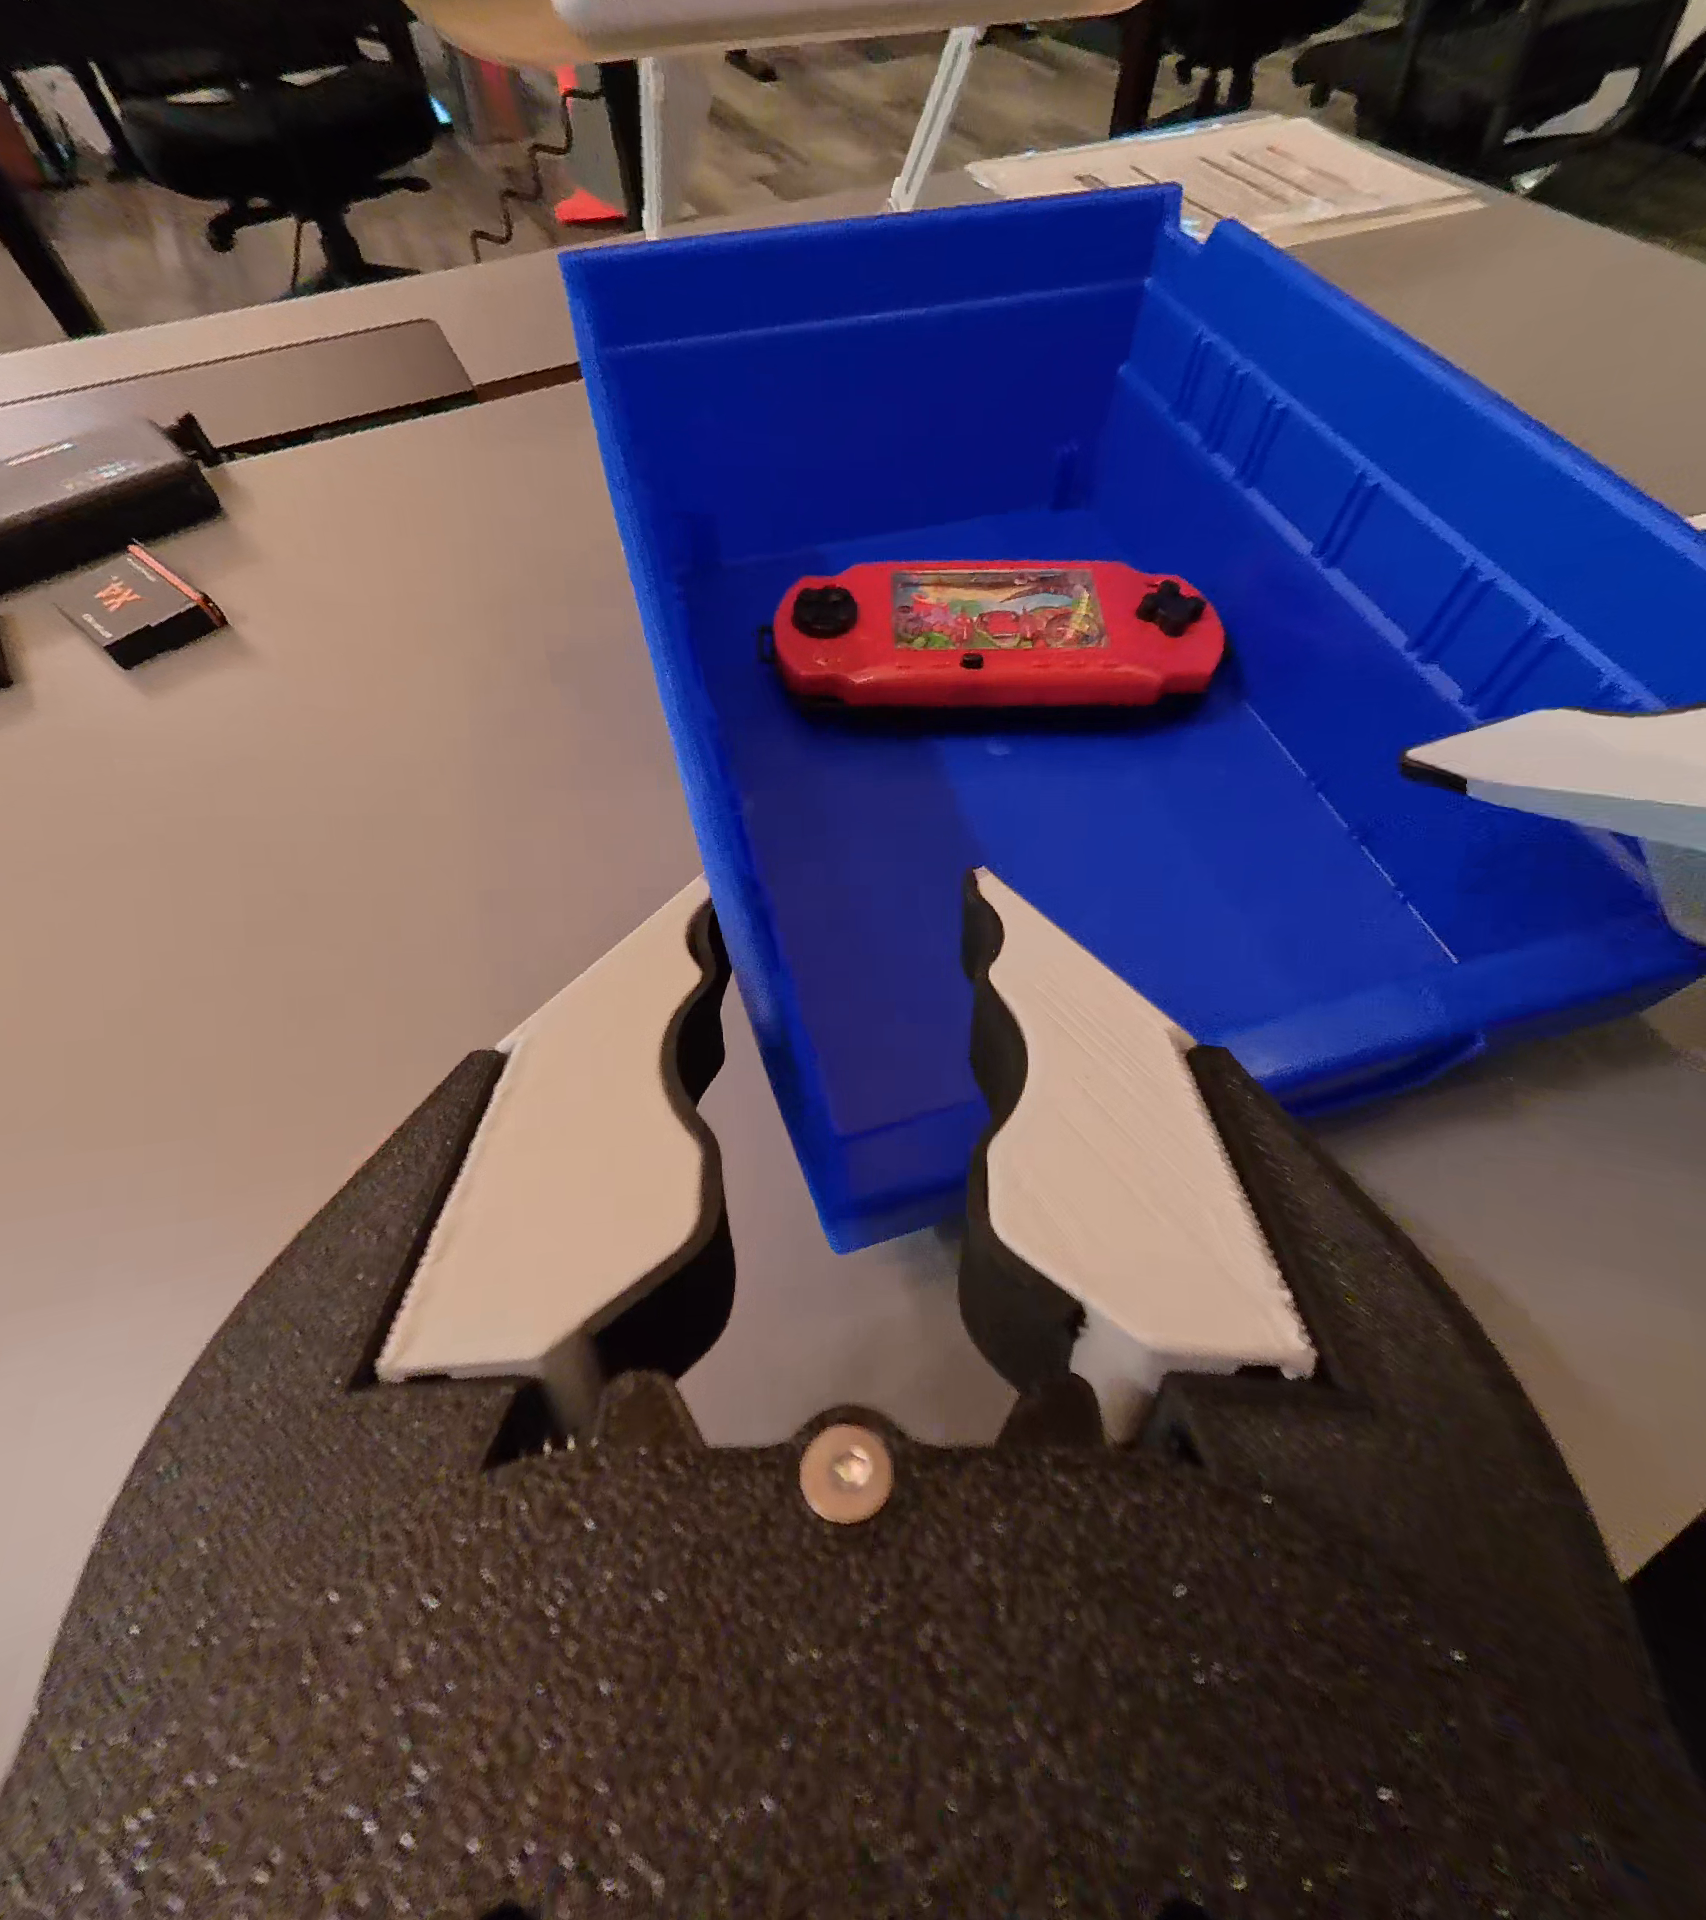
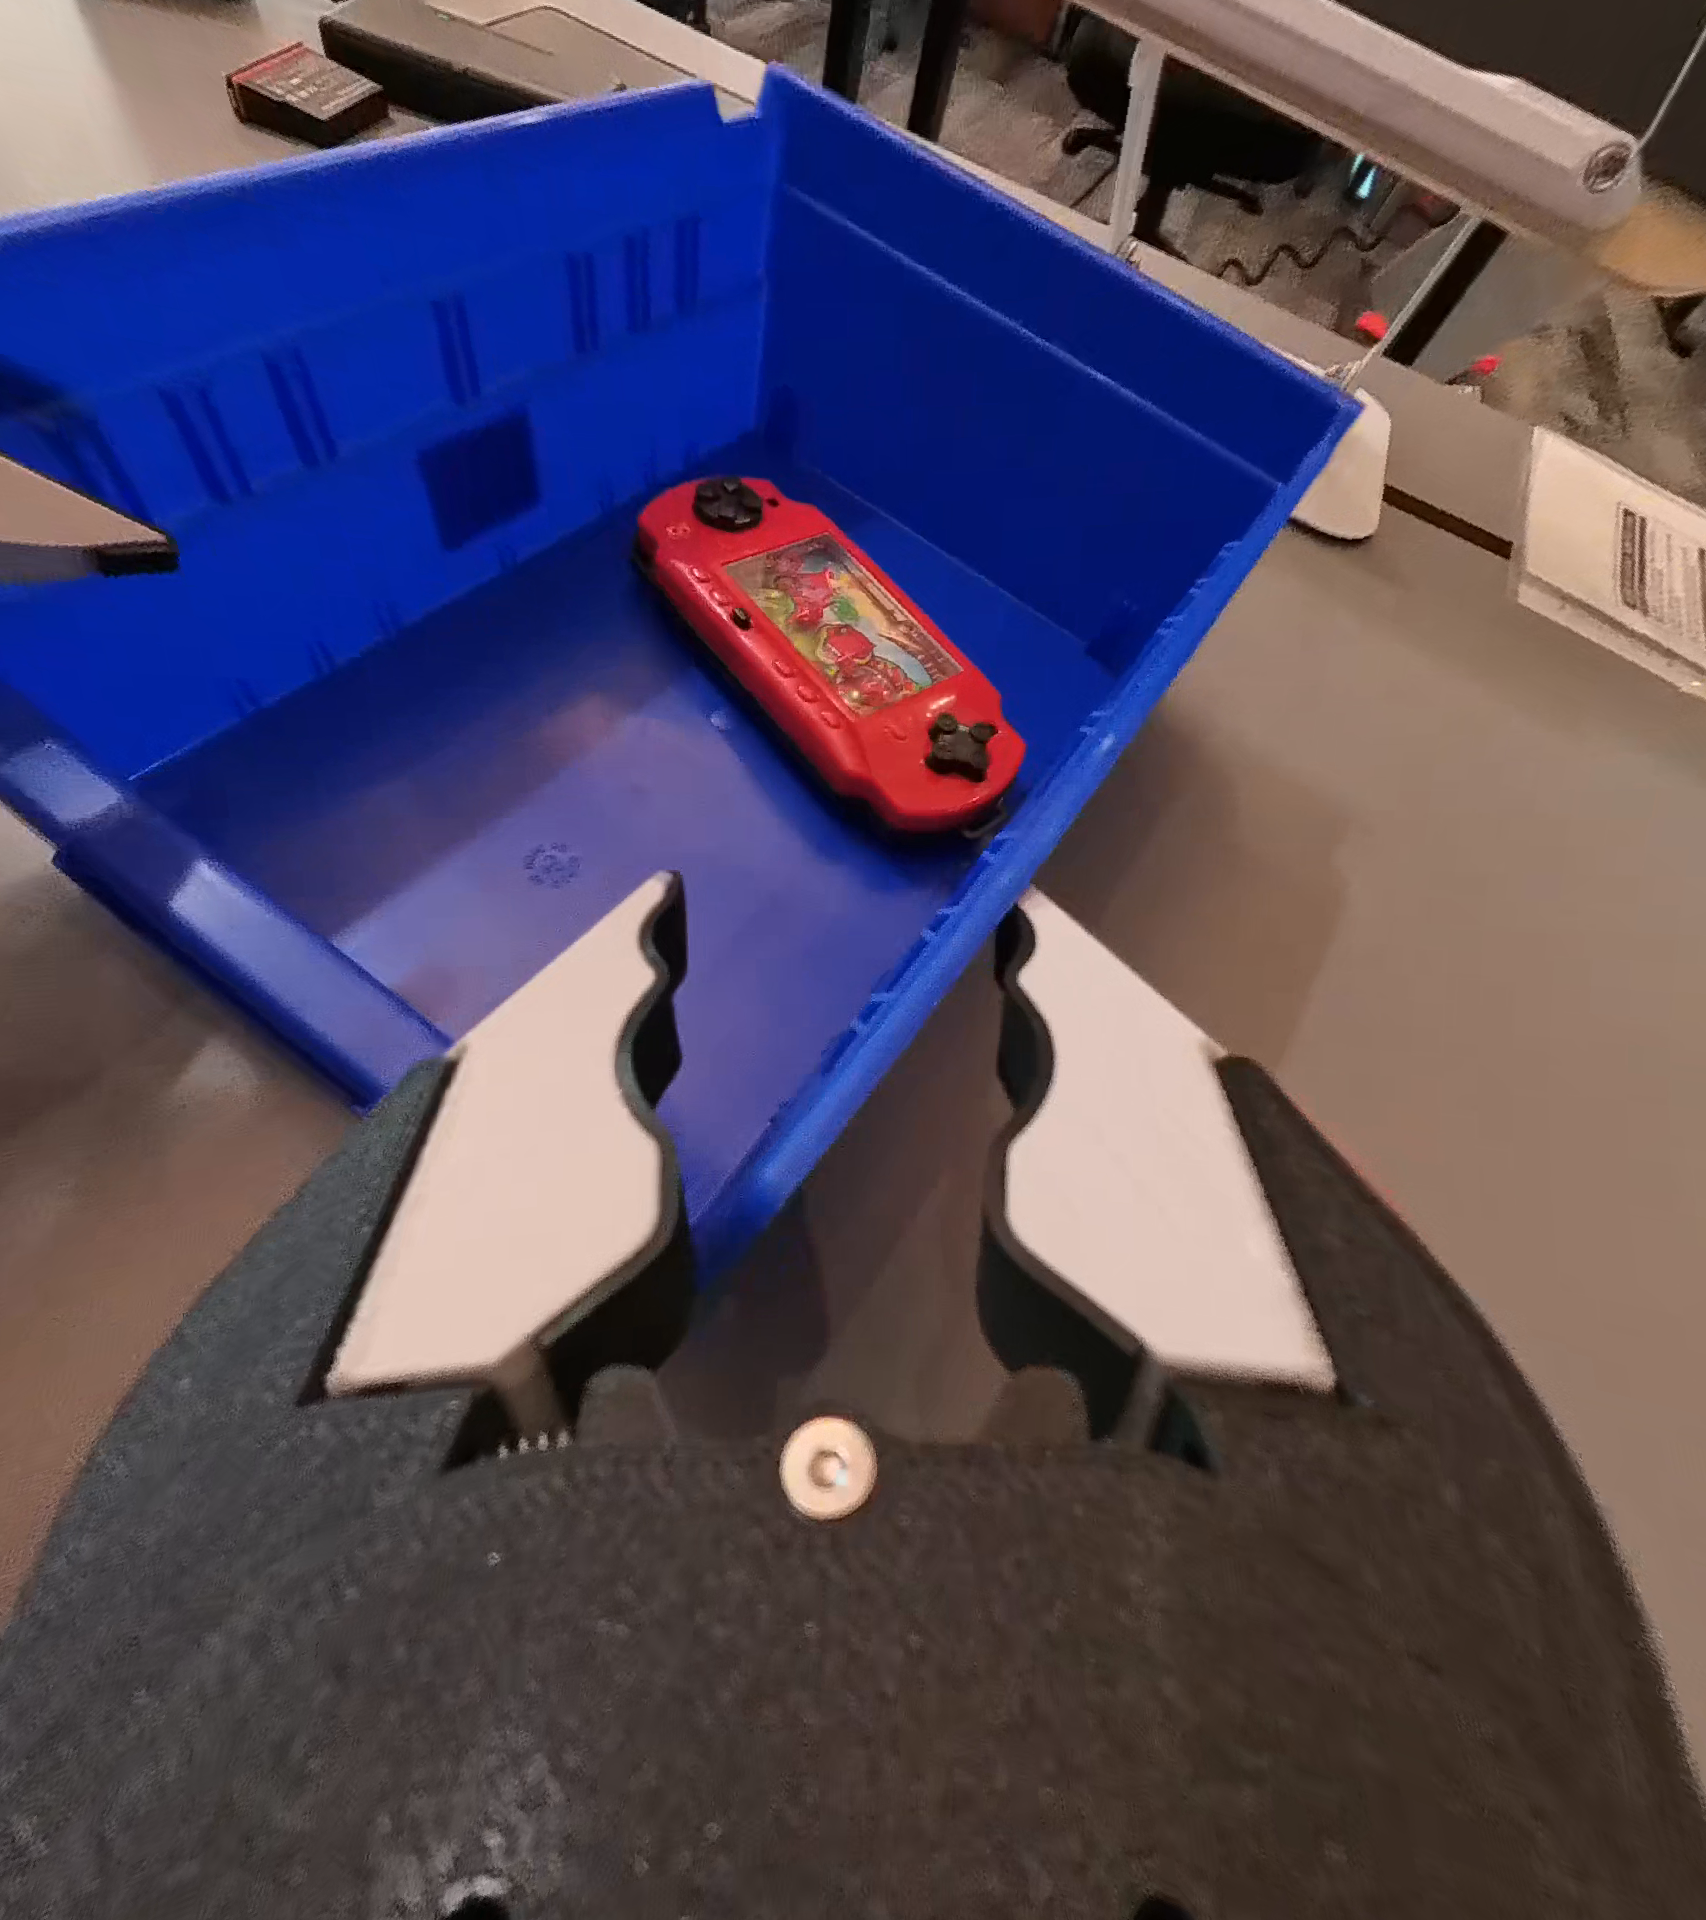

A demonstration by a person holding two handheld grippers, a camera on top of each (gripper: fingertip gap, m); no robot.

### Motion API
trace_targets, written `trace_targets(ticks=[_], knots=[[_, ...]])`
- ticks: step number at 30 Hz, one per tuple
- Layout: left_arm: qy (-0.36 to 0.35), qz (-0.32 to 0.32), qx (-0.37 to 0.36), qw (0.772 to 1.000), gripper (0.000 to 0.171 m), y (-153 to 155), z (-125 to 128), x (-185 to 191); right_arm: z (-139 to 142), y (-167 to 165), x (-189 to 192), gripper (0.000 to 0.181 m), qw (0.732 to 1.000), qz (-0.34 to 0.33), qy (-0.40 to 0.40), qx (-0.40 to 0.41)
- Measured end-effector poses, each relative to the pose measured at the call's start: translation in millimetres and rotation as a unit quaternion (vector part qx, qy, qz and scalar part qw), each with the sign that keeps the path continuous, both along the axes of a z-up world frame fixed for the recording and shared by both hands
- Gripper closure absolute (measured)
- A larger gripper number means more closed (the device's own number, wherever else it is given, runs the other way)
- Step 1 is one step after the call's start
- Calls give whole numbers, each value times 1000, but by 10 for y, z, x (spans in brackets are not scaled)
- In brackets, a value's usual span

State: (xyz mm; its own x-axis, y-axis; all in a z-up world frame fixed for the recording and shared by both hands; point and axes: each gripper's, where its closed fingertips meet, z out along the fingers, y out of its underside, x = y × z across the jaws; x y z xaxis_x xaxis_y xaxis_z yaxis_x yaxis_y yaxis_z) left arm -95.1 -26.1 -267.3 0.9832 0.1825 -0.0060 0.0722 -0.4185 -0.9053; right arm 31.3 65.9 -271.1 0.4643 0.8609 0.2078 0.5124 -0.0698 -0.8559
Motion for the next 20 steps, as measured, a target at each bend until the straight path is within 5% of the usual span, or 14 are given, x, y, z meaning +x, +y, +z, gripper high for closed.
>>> trace_targets(ticks=[14,20], knots=[[-39,-76,-38,996,130,16,2,387,-6,534,155,141,997,-45,-32,54],[-57,-70,14,996,129,-1,289,362,98,594,171,134,999,-32,-4,39]])
